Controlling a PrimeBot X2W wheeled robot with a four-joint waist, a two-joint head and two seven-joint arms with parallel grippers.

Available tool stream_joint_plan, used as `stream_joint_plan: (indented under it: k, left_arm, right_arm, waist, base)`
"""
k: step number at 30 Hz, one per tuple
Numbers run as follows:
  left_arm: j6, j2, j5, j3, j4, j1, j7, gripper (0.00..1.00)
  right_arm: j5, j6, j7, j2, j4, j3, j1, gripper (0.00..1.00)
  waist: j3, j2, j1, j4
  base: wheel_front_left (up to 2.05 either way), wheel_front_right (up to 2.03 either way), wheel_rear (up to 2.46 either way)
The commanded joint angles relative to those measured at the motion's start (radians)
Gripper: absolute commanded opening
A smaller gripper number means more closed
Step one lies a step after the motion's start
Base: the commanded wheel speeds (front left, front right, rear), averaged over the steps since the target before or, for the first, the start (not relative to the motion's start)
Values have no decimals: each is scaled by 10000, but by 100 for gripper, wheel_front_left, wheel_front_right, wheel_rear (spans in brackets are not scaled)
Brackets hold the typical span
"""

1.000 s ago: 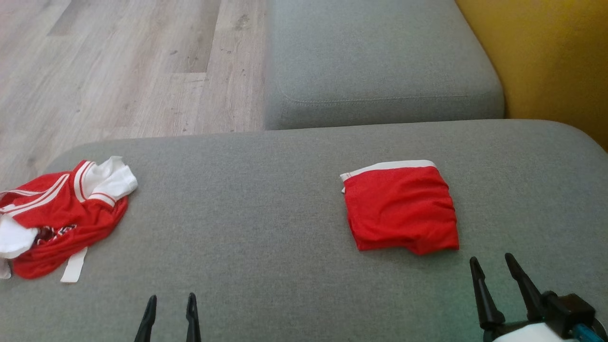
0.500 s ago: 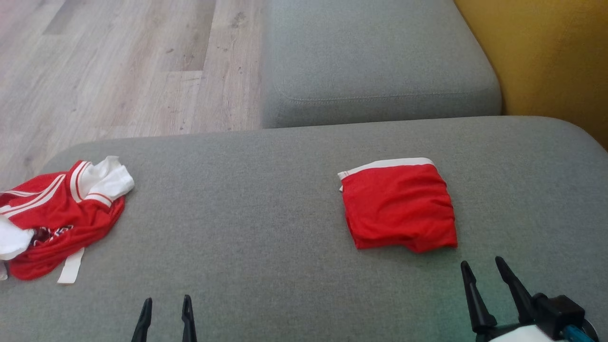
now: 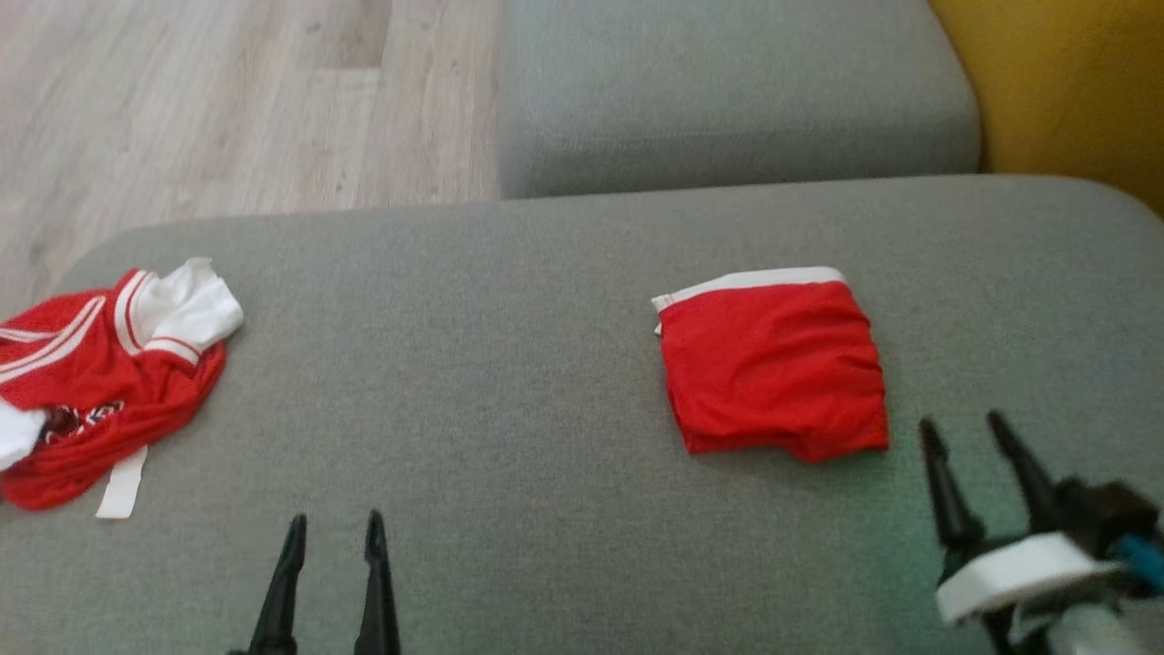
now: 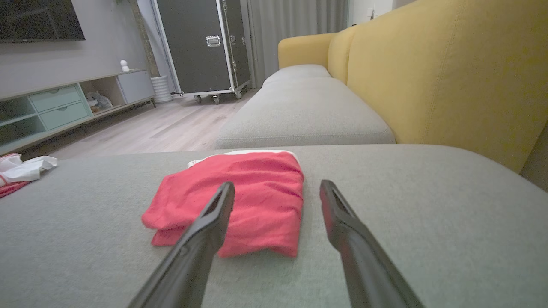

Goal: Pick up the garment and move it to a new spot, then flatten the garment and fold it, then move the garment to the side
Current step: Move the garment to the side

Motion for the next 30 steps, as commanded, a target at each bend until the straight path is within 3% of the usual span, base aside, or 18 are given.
stream_joint_plan:
  k: [1,8,18,19,21,22,26,30]
  left_arm:
    - [88,-79,60,206,-392,-590,-53,100]
    - [225,-79,215,-340,-708,-1218,-53,100]
    - [418,-79,320,-1213,-537,-2350,-53,100]
    - [438,-79,314,-1291,-512,-2406,-53,100]
    - [495,-79,281,-1400,-483,-2467,-53,100]
    - [526,-79,256,-1434,-475,-2482,-53,100]
    - [643,-79,180,-1467,-482,-2548,-53,100]
    - [672,-79,291,-1563,-492,-2771,-53,100]
  right_arm:
    - [109,-7,-135,-343,-156,96,-665,100]
    - [1163,-7,269,-1165,1515,451,-2557,100]
    - [3726,-7,2600,-1852,3601,1642,-4707,100]
    - [4008,-7,2815,-1886,3741,1736,-4769,94]
    - [4552,-7,3183,-1900,3875,2009,-4838,22]
    - [4836,-7,3281,-1904,3851,2142,-4861,0]
    - [5604,-7,3147,-2207,3566,2573,-4985,0]
    - [5844,-7,2812,-3185,3288,2966,-5268,0]
  waist:
    - [226,0,-1,56]
    - [1151,0,-1,277]
    - [2225,0,-1,871]
    - [2277,0,-1,922]
    - [2360,0,-1,977]
    - [2407,0,-1,989]
    - [2589,0,-1,869]
    - [3010,0,-1,450]
  base:
    - [0,0,0]
    - [0,0,0]
    - [0,0,0]
    - [0,0,0]
    - [0,0,0]
    - [0,0,0]
    - [0,0,0]
    - [0,0,0]
